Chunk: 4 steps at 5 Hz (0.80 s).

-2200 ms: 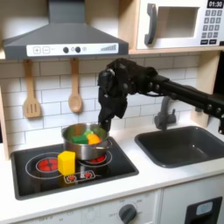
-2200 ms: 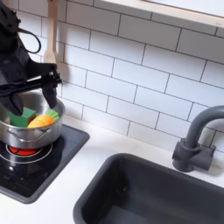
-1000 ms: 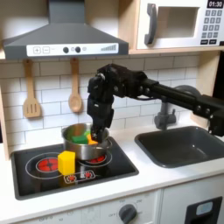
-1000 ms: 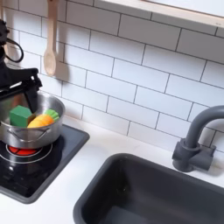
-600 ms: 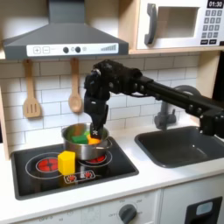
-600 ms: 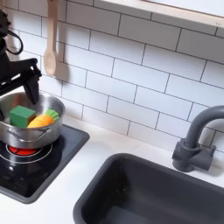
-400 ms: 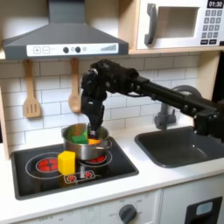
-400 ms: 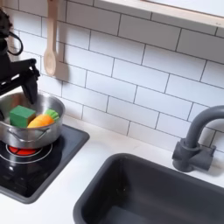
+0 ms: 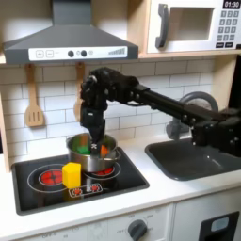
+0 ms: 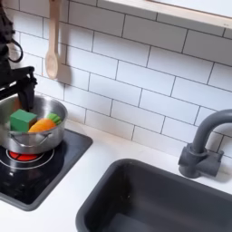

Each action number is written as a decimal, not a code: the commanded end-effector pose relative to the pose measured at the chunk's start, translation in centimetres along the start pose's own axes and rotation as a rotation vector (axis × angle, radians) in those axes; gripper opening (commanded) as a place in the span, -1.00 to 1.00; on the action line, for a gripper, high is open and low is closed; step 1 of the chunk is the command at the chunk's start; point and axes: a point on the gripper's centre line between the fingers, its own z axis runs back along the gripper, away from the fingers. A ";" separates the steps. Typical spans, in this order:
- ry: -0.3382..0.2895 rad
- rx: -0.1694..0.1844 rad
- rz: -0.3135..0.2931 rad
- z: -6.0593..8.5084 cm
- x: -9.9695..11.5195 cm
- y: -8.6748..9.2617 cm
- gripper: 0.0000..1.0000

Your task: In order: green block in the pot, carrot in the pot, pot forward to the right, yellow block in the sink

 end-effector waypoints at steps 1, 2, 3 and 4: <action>0.026 0.046 -0.015 -1.4 -0.2 0.3 1.00; 0.018 0.052 -0.005 -1.5 0.3 0.7 1.00; 0.010 0.058 -0.001 -1.9 0.7 0.7 1.00; 0.022 0.067 -0.006 -2.5 0.7 0.6 1.00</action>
